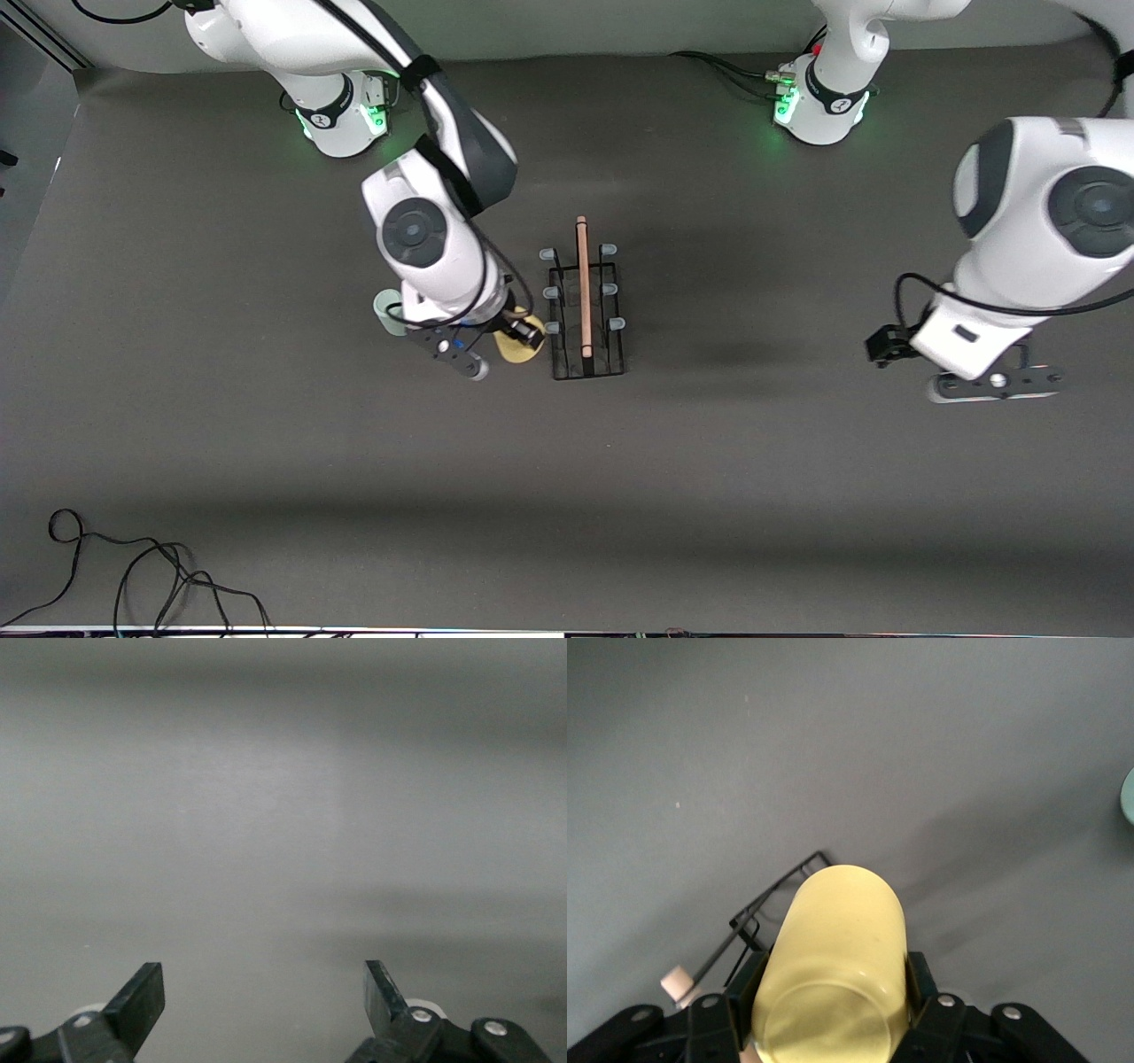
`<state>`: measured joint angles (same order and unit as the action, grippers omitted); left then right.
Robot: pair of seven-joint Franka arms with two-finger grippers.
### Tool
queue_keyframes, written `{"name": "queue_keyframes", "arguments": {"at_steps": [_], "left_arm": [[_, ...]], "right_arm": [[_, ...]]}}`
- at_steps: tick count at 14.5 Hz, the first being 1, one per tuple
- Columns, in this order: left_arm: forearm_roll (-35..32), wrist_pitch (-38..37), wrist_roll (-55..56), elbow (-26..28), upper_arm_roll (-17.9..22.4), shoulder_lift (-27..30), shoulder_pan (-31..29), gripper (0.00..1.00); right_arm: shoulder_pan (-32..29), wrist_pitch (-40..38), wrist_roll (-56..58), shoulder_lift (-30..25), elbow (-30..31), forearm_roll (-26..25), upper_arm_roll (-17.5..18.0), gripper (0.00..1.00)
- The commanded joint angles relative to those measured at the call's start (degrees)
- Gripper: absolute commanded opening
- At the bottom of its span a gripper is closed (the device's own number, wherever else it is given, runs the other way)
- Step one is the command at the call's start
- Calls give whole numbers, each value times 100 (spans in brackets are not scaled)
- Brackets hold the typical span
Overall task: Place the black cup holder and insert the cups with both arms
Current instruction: 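Lower the yellow cup onto a rack peg and open the right gripper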
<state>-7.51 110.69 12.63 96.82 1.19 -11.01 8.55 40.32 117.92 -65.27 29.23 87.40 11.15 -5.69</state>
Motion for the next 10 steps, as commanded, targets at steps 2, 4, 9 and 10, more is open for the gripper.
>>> {"name": "queue_keyframes", "arguments": {"at_steps": [2,4,9,10], "left_arm": [[-84,-20,-715,443,-75,582,-485,100],[-75,-73,-1112,268,-84,548,-740,100],[3,-959,-1419,-84,-145,591,-732,100],[335,-1118,-1578,-232,-128,626,-732,100]], "right_arm": [[177,-50,-188,188,-214,116,-64,13],[265,82,-293,250,-215,116,-64,13],[283,460,-408,452,-223,107,-64,17],[283,469,-408,452,-223,107,-64,17]]}}
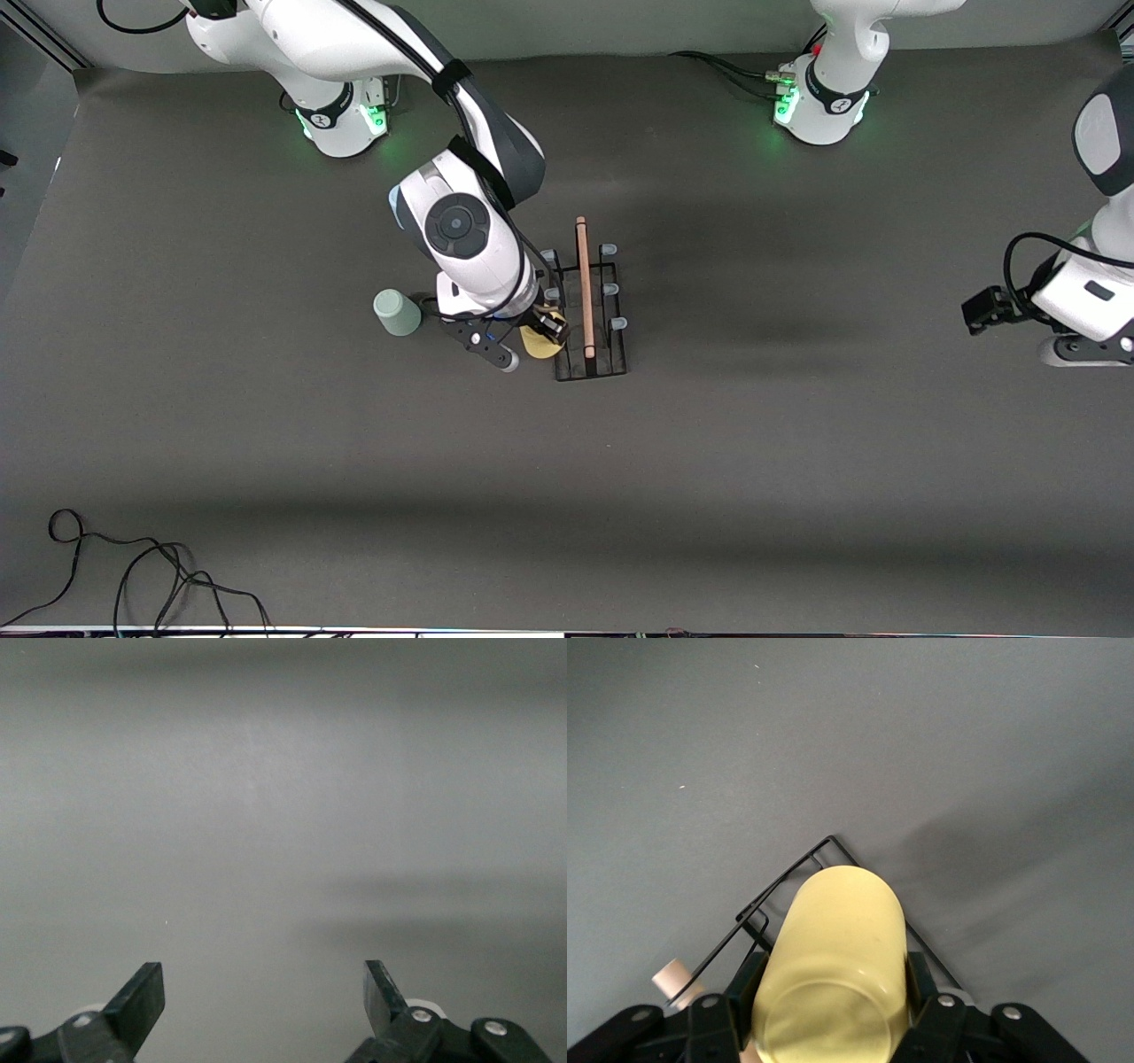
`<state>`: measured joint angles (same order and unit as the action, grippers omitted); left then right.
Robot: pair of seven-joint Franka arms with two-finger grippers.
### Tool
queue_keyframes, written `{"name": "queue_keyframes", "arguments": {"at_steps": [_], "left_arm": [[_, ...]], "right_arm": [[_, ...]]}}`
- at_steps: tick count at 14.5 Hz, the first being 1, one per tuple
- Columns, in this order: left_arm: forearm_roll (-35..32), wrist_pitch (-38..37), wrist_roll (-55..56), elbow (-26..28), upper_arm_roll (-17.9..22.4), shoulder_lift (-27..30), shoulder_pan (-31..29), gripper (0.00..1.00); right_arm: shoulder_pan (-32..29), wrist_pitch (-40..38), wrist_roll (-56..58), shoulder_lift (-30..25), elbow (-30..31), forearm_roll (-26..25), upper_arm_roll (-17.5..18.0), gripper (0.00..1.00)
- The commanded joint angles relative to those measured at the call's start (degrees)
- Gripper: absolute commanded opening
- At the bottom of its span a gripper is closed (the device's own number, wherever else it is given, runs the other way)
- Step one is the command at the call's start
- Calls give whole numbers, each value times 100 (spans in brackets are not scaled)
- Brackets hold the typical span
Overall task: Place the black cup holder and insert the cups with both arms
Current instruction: 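Lower the yellow cup onto a rack peg and open the right gripper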
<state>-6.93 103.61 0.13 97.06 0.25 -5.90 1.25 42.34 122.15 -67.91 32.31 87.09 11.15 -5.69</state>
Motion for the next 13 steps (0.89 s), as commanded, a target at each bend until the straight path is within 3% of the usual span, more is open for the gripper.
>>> {"name": "queue_keyframes", "arguments": {"at_steps": [1,2,3,4,6,11,13], "left_arm": [[698,-542,-338,-379,9,142,-11,100],[902,-552,-338,-441,10,133,-45,100],[939,-535,-356,-451,1,142,-89,100],[913,-570,-408,-451,1,185,-90,100],[904,-588,-592,-372,10,361,-107,100],[851,-535,-620,-152,19,642,-116,100],[808,-465,-620,67,19,791,-107,100]], "right_arm": [[81,46,-144,144,-192,106,-63,20],[90,46,-144,152,-192,106,-63,42],[90,46,-144,179,-192,106,-63,75],[90,46,-144,179,-192,106,-63,91],[81,46,-144,179,-192,106,-63,100],[11,-68,-4,-58,-192,28,-116,100],[-51,-488,503,-277,-192,-16,-212,100]]}}
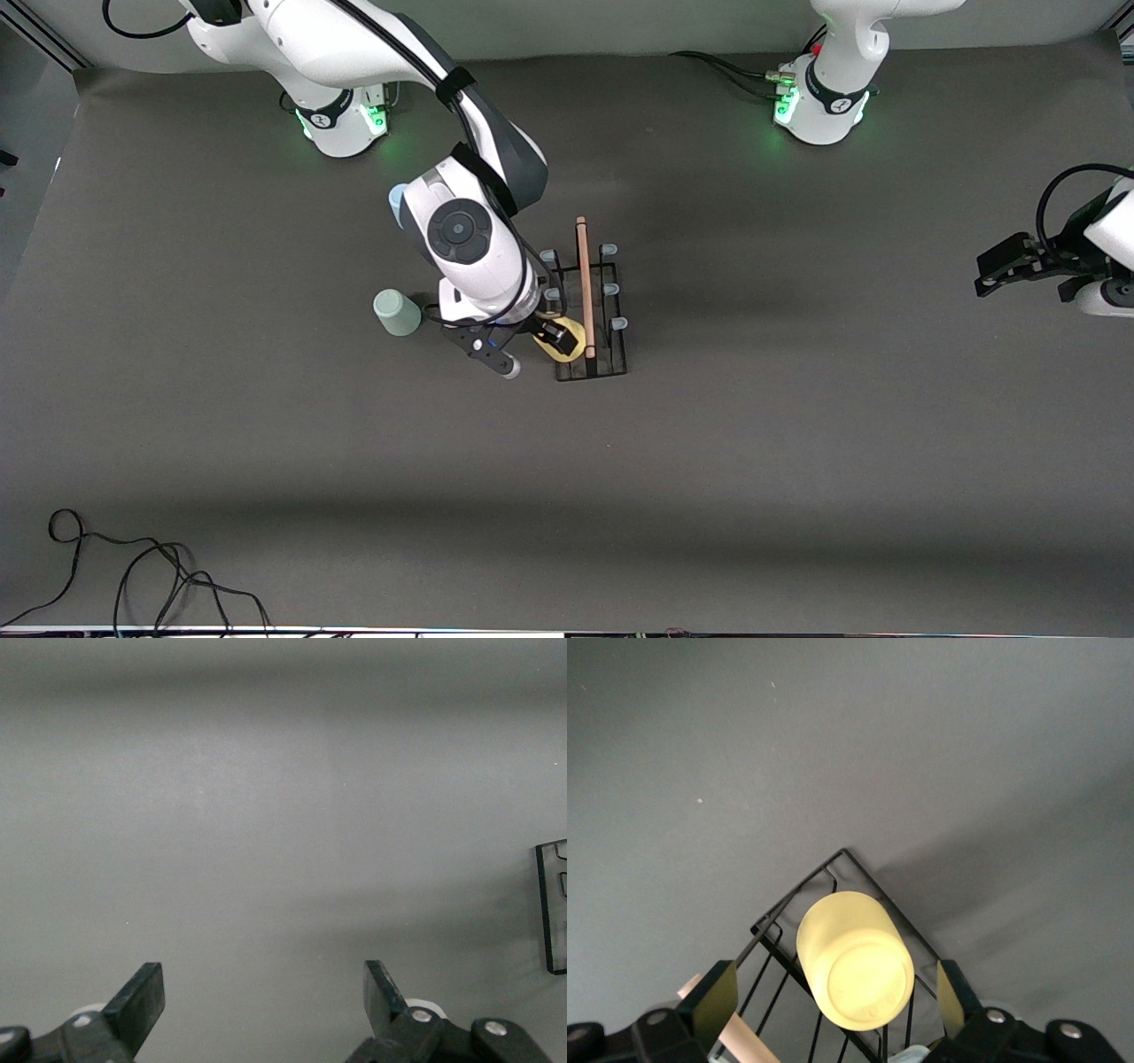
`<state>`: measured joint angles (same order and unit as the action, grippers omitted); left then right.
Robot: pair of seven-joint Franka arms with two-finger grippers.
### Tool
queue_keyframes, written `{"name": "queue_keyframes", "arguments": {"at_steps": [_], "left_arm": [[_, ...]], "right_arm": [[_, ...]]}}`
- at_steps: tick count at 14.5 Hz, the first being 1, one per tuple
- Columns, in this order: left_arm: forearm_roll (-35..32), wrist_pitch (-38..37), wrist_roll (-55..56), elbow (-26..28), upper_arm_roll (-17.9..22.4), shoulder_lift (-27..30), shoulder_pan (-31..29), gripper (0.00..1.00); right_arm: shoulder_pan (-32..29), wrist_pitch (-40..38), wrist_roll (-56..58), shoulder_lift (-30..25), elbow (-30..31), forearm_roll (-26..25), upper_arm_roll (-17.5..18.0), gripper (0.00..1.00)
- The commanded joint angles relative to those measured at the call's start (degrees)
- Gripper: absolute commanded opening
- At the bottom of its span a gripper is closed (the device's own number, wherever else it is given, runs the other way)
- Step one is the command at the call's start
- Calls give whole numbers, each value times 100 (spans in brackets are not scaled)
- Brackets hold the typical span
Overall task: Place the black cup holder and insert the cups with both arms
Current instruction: 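Lower the yellow cup onto a rack peg and open the right gripper, then grasp the pale green cup with the right gripper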
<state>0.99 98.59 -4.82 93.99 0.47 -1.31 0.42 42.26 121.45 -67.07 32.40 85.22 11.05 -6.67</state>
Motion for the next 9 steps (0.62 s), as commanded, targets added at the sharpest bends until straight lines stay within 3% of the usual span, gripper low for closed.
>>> {"name": "queue_keyframes", "arguments": {"at_steps": [1,5,9], "left_arm": [[-107,20,-124,383,-12,350,-7,100],[-196,-103,-1,523,-64,385,46,100],[-73,-129,-19,533,-65,491,29,100]], "right_arm": [[-51,-655,841,-400,4,-6,-271,100],[-51,-1631,2221,-804,109,-15,-965,100],[-33,-1765,3364,-1209,705,-24,-1494,100]]}}
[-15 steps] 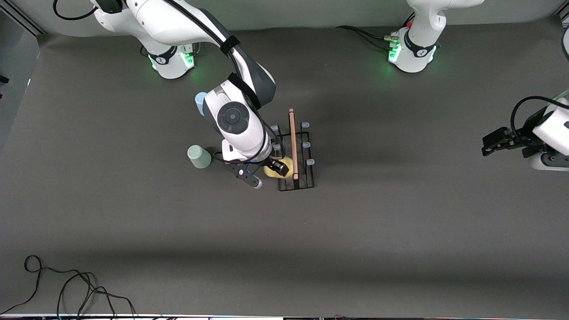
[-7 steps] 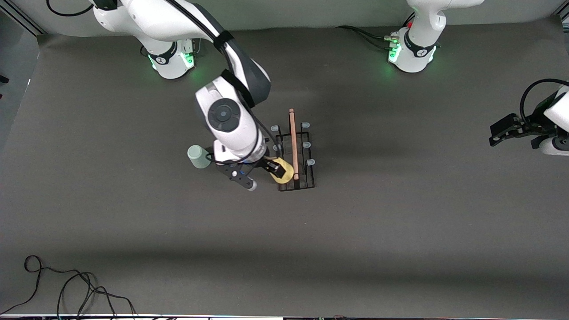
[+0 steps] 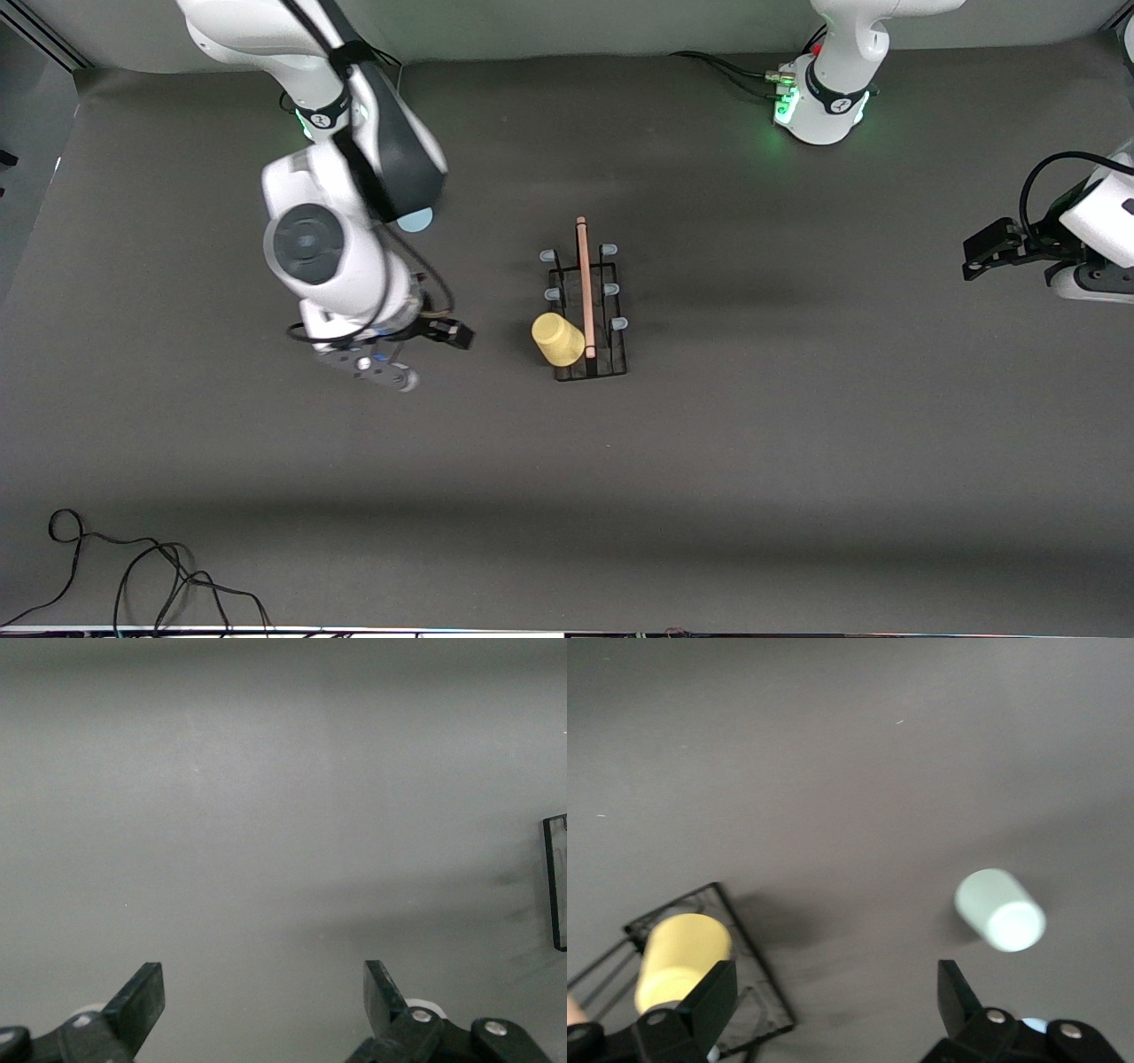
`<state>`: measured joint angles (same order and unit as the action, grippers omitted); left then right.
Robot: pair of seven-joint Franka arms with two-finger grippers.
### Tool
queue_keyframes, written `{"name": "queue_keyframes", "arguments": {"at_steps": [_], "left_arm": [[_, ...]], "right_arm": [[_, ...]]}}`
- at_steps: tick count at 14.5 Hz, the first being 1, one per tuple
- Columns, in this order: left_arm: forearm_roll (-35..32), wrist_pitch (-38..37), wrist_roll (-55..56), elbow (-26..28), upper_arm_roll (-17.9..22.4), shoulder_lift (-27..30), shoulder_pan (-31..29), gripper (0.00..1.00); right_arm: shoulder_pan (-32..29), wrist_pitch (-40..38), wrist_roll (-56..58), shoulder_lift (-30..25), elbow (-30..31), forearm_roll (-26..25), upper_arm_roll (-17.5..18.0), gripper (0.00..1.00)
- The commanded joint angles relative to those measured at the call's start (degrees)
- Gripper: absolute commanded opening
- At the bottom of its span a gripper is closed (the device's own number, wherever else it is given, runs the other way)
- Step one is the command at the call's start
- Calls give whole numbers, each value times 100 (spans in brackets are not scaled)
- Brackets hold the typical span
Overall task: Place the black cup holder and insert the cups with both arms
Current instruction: 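Grasp the pale green cup with the right gripper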
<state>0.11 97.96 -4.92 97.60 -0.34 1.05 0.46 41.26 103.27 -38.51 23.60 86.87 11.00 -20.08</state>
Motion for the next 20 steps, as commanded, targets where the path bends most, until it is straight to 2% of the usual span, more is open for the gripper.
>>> {"name": "queue_keyframes", "arguments": {"at_steps": [1,3,5,8,11,13,20], "left_arm": [[15,-66,-9,171,16,282,16,100],[-2,-75,-52,189,69,282,-37,100],[-37,-57,-105,163,104,291,-133,100],[-29,-49,-97,171,104,308,-116,100],[-37,-49,-106,198,95,335,-72,100],[-37,12,-106,198,78,326,-72,100],[-37,31,-123,259,60,300,-37,100]], "right_arm": [[76,114,816,-434,793,-19,-302,100],[93,377,1282,-715,1329,-19,-514,100],[102,876,1407,-1013,2014,-106,-532,100],[128,2079,1407,-1287,3156,-335,-524,100],[339,3328,1381,-1209,4019,-318,-515,100],[357,3743,1390,-1095,4293,-318,-506,100],[383,4218,1399,-954,4724,-318,-488,100]]}}
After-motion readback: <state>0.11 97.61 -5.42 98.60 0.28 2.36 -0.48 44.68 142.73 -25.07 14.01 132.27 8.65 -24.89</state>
